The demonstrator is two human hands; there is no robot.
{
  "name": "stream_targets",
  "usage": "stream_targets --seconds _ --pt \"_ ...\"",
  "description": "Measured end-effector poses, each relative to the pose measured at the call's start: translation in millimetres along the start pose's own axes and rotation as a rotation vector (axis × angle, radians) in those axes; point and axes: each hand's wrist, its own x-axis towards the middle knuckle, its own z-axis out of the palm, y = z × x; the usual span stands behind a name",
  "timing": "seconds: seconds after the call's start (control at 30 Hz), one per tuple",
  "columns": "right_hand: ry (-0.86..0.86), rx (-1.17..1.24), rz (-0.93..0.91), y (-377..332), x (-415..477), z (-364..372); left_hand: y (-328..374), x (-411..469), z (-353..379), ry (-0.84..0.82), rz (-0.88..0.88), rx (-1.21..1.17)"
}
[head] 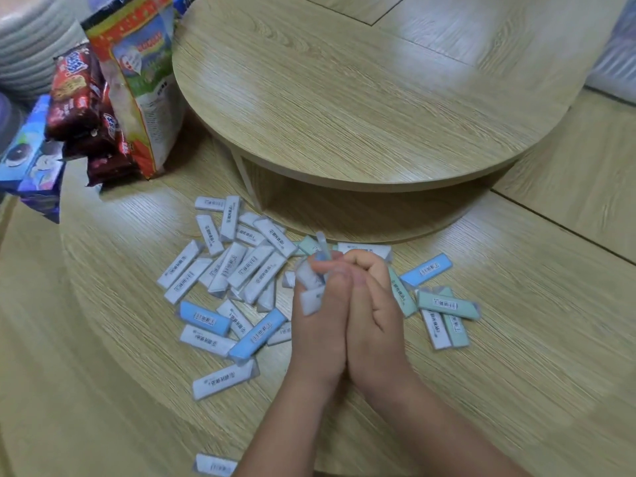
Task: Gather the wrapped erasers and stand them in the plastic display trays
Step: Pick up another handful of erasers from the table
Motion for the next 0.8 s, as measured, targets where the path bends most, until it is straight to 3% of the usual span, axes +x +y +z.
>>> stream_targets --seconds 0.17,0.3,0.47,0.67,0.8 --pt "0.039 0.047 -0.070 7.3 10.9 -1.9 9.4 11.7 8.1 -0.021 0.072 0.118" --pt "0.122 0.102 -0.101 5.9 15.3 -0.9 12.6 18.2 12.6 0.066 0.083 0.186" --pt "0.070 0.122 -0.125 9.1 15.3 -6.7 14.8 16.0 14.5 0.014 0.129 0.273" --pt "-0.019 0.344 -0.146 10.3 4.8 -6.7 10.9 13.2 10.3 -0.100 0.050 0.232" --pt "0.047 0.257 -0.128 11.7 6.6 -8.6 12.1 9.8 13.5 -0.009 0.084 0.214"
